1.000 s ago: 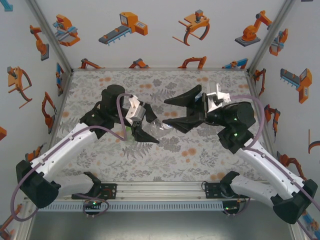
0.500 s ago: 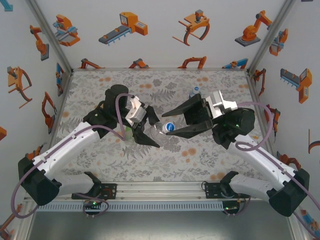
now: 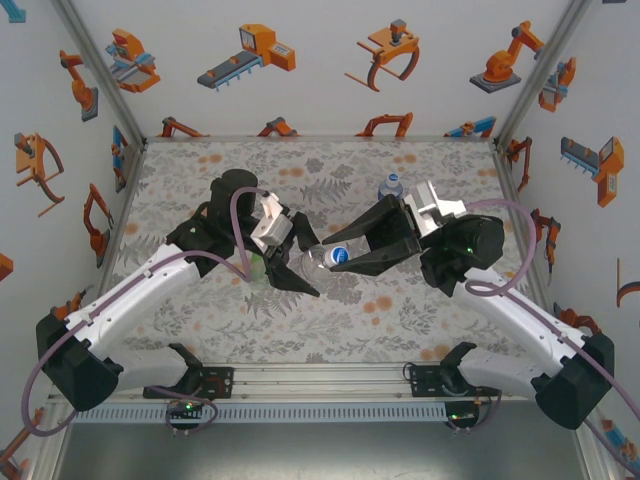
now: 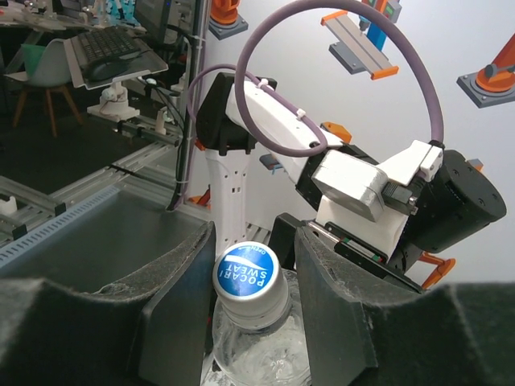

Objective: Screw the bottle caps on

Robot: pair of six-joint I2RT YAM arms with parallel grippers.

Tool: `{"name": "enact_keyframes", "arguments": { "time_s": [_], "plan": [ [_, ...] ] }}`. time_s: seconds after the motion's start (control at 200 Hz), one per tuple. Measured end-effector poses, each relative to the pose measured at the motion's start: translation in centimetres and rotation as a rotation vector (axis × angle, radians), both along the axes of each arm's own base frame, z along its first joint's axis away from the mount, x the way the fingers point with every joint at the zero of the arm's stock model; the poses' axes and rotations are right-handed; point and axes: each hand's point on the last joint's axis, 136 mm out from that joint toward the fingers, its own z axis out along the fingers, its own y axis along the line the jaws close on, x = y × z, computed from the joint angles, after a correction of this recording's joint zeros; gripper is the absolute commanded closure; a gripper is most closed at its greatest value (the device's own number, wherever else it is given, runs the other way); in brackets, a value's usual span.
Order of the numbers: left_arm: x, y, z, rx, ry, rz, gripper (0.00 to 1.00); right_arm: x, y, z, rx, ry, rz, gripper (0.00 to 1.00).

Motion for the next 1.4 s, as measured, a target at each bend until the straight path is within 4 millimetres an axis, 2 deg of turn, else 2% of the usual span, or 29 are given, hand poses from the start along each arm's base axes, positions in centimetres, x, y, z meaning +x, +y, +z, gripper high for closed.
{"name": "enact_keyframes", "arguments": {
  "time_s": [0.13, 0.205, 0.35, 0.466, 0.571, 0.741, 0.816, 0.981, 1.056, 1.262, 1.397],
  "plan": [
    [0.0, 0.0, 0.0, 0.000, 0.000, -0.001, 1.00, 0.0, 0.1, -0.3, -0.012, 0.003, 0.008, 0.60],
    [0.0, 0.0, 0.0, 0.000, 0.000, 0.000, 1.00, -0.1, 0.1, -0.4, -0.018, 0.001, 0.015, 0.71],
    [-0.2, 0.0, 0.0, 0.003, 0.006, -0.006, 1.00, -0.1, 0.1, -0.3, -0.010, -0.012, 0.014, 1.00],
    [0.1, -0.1, -0.1, 0.006, 0.000, 0.008, 1.00, 0.1, 0.2, -0.4, -0.008, -0.006, 0.005, 1.00],
    [1.0, -0.6, -0.5, 0.019, -0.020, 0.069, 1.00, 1.2, 0.2, -0.6, 0.004, 0.029, -0.056, 1.00],
    [3.9, -1.6, -1.7, 0.029, -0.085, 0.257, 1.00, 4.3, -0.1, -1.4, 0.011, 0.121, -0.251, 1.00],
    [5.4, -1.8, -2.2, 0.033, -0.100, 0.357, 1.00, 6.3, -0.1, -1.9, 0.001, 0.190, -0.360, 1.00],
    [9.9, -2.1, -3.7, 0.091, -0.100, 0.639, 1.00, 12.9, -0.8, -4.1, -0.058, 0.474, -0.675, 1.00],
    [11.5, -2.3, -4.3, 0.121, -0.109, 0.758, 1.00, 15.2, -1.5, -5.0, -0.080, 0.582, -0.785, 1.00],
    [13.7, -2.9, -6.1, 0.195, -0.096, 0.947, 1.00, 19.1, -2.8, -7.9, -0.112, 0.835, -0.962, 1.00],
    [14.4, -3.3, -7.2, 0.230, -0.061, 0.995, 1.00, 20.6, -3.2, -9.3, -0.132, 0.946, -1.018, 1.00]
  ]
}}
